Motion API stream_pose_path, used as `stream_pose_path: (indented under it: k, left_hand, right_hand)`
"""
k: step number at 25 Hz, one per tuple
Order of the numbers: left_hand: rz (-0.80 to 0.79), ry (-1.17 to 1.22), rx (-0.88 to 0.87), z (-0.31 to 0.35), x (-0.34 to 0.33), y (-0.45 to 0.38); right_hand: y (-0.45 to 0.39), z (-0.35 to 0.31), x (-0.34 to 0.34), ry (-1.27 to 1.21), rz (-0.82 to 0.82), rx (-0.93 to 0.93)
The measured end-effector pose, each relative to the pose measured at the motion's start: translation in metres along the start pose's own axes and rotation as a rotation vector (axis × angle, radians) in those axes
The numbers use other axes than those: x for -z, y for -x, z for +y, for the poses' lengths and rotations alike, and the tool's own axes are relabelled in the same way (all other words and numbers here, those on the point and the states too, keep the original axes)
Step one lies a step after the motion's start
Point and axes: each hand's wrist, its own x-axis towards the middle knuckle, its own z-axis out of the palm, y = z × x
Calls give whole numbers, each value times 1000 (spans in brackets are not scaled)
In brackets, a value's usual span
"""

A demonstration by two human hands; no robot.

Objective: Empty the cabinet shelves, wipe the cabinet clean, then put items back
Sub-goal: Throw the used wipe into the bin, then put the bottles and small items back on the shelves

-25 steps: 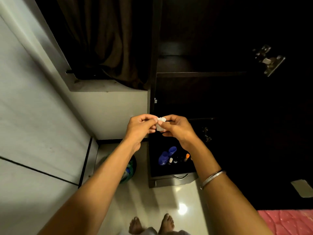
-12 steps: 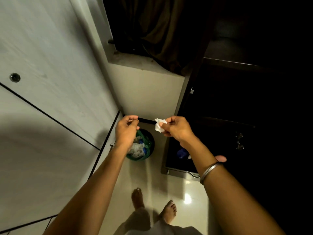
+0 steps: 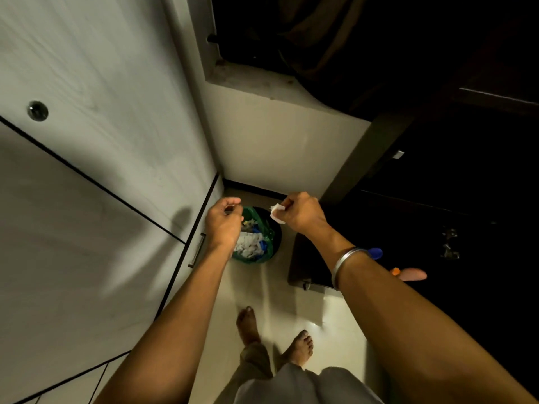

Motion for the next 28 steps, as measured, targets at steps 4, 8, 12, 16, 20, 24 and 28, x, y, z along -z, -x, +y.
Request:
stream_pose_path:
  k: [4,8,12,16,20,24,28]
  left_hand:
    - [13,-31,-2,1,15,-17]
    - [10,-48,-23,4,22,-26]
    - [-32,-131,-95,3,15,-25]
    - [-148,-283,-218,5,-12,-16]
    - [-288,-363,-422,9,-66,7]
    - [-414,-410,-494,6,-115,42]
    - [-593,-554,-559,-8,-159,84]
  right_hand:
    - [-15,-22,-3,-73,89,15]
    - [-17,-28,11,-135,199,31]
    - [8,-8,20,-265,271,14]
    - [36,49,29,-314,315,-51]
    - [56,113,63,-342,395,-171]
    - [77,173,86,-235,432,-256]
    - [93,232,94,-212,384,-347]
